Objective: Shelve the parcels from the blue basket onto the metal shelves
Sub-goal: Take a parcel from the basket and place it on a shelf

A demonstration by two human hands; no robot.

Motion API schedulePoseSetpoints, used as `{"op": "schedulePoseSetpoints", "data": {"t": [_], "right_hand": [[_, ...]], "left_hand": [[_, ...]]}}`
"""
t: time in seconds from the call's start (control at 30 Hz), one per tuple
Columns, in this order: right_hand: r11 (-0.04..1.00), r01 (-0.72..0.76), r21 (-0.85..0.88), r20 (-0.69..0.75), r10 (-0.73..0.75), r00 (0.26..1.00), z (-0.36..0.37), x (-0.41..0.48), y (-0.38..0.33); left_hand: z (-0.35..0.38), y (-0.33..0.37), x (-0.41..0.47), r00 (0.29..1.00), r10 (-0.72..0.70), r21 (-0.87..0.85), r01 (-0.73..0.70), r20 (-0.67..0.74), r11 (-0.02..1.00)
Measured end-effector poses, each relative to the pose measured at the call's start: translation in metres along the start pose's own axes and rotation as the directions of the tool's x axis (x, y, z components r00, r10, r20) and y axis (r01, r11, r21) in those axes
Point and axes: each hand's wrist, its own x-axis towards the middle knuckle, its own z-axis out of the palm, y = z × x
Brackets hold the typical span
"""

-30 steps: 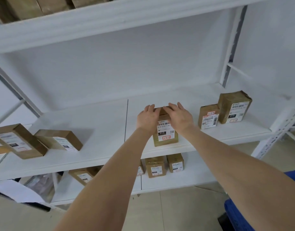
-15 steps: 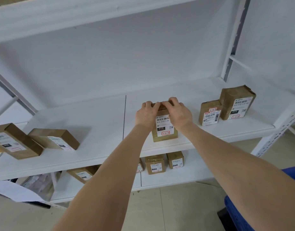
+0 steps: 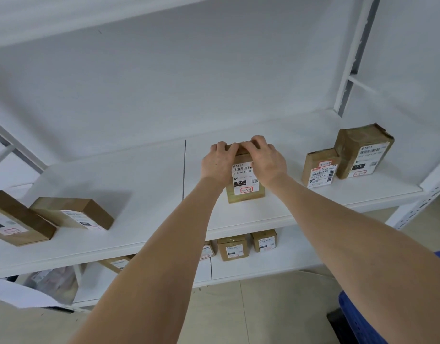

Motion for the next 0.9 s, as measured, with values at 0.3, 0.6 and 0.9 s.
{"op": "schedulePoseSetpoints", "data": {"t": [0.3, 0.6, 0.9], "right_hand": [[1.000, 0.005, 0.028, -0.033, -0.004, 0.999, 0.003, 0.008, 0.000], [0.999, 0.011, 0.041, -0.002, -0.011, 1.000, 0.002, 0.002, 0.002], [0.992, -0.089, -0.088, -0.041, 0.085, 0.996, -0.022, -0.017, 0.011]], "left_hand": [[0.002, -0.003, 0.011, 1.000, 0.005, 0.019, -0.005, -0.012, 1.000], [-0.001, -0.005, 0.010, 0.999, 0.002, 0.058, 0.000, -0.037, 0.998], [-0.017, 0.011, 0.004, 0.993, 0.079, 0.034, -0.077, -0.092, 0.996]]}}
